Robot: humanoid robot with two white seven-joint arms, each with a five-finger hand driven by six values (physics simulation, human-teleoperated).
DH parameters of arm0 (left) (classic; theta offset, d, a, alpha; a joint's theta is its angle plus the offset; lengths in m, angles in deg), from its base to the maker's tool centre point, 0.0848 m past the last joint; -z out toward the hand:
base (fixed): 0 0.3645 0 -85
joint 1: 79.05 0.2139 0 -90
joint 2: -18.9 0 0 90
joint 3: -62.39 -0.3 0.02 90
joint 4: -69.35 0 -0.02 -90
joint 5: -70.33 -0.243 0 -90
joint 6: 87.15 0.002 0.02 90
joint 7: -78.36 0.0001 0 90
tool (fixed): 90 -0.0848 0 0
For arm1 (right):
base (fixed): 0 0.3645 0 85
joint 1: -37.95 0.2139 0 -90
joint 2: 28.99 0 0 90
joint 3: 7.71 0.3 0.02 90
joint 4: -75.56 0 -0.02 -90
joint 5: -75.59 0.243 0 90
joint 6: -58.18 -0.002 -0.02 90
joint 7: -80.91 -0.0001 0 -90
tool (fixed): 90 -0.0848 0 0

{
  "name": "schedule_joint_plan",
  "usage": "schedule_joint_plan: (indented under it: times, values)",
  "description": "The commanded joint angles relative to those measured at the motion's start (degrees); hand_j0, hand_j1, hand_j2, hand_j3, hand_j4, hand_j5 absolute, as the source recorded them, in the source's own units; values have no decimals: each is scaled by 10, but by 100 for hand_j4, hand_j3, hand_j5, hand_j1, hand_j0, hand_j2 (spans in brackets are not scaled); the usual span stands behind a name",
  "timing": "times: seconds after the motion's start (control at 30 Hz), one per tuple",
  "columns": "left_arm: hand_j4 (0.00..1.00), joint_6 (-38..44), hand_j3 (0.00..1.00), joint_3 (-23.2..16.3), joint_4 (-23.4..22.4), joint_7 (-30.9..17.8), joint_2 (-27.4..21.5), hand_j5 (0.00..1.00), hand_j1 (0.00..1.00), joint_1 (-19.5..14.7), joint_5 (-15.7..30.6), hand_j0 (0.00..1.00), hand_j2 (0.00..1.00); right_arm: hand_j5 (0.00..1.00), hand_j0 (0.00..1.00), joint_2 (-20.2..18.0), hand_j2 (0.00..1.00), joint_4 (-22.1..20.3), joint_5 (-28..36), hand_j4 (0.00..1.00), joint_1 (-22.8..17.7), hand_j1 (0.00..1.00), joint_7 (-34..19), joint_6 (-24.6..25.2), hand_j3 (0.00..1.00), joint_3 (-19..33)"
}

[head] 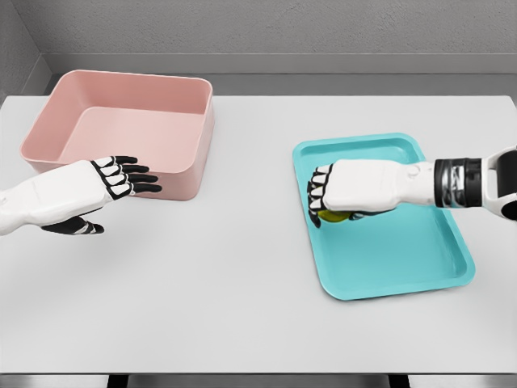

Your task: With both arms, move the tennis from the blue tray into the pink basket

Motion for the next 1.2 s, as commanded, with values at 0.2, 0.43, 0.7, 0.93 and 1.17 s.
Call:
schedule_joint_plan:
  times: [0.2,0.43,0.7,0.93,1.17]
  values:
    - [100,1,100,0,0,0,0,100,100,1,4,100,100,46,46,68,46,-7,-18,46,-5,46,1,2,46,-1]
    - [100,1,100,0,0,0,0,100,100,2,4,100,100,45,45,116,45,-5,-40,45,-10,45,1,2,45,-19]
    - [100,1,100,0,0,0,0,100,100,2,4,100,100,44,44,176,44,6,-76,44,-19,44,1,2,44,-40]
    - [100,1,100,0,0,0,-1,100,100,2,3,100,100,44,44,227,44,60,-101,44,-19,44,1,2,44,-49]
    - [100,1,100,0,0,0,0,100,100,2,3,100,100,44,44,248,44,89,-117,44,-21,44,1,2,44,-61]
